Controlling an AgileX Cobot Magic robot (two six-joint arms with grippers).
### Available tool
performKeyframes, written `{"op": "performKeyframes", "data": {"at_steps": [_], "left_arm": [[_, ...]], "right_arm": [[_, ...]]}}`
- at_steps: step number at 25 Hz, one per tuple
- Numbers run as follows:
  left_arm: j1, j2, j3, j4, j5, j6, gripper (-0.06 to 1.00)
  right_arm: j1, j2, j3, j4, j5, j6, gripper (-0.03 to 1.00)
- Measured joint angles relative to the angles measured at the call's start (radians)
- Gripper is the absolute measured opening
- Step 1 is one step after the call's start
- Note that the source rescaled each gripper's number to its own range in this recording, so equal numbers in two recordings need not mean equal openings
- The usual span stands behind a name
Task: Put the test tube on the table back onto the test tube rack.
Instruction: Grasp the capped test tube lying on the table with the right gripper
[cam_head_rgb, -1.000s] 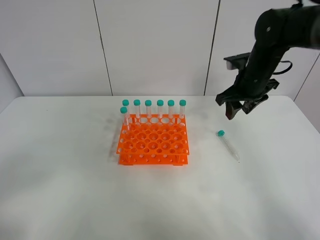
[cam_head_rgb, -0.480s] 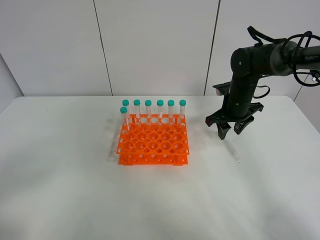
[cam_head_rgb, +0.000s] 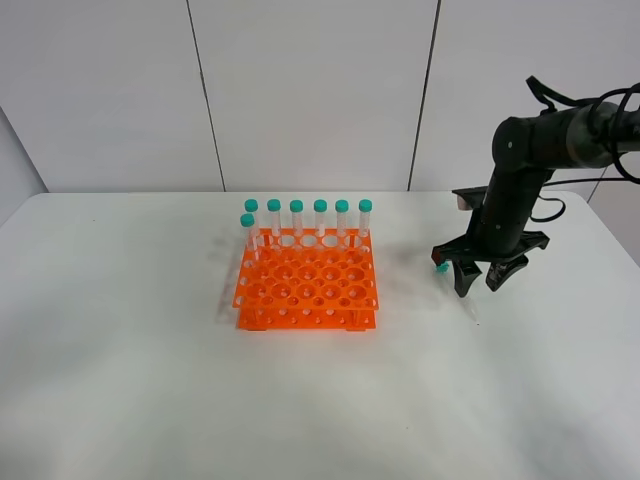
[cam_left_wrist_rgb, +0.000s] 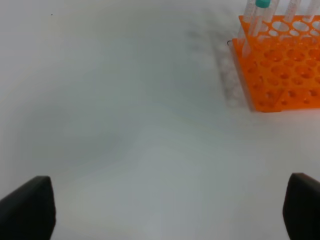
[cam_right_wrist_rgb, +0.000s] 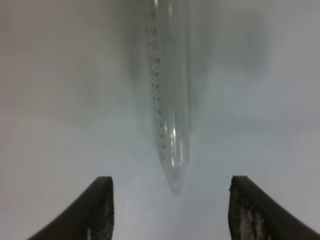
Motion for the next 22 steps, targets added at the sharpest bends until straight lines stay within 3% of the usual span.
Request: {"op": "performKeyframes", "data": {"at_steps": [9, 22], "left_arm": [[0.0, 0.0, 0.0, 0.0, 0.0, 0.0, 1.0], [0.0, 0.0, 0.0, 0.0, 0.0, 0.0, 1.0]], "right_arm": [[0.0, 0.001, 0.049, 0.0, -0.118, -0.026, 0.76], [0.0, 0.022, 0.055, 0.014, -0.149, -0.032, 0.76]]}}
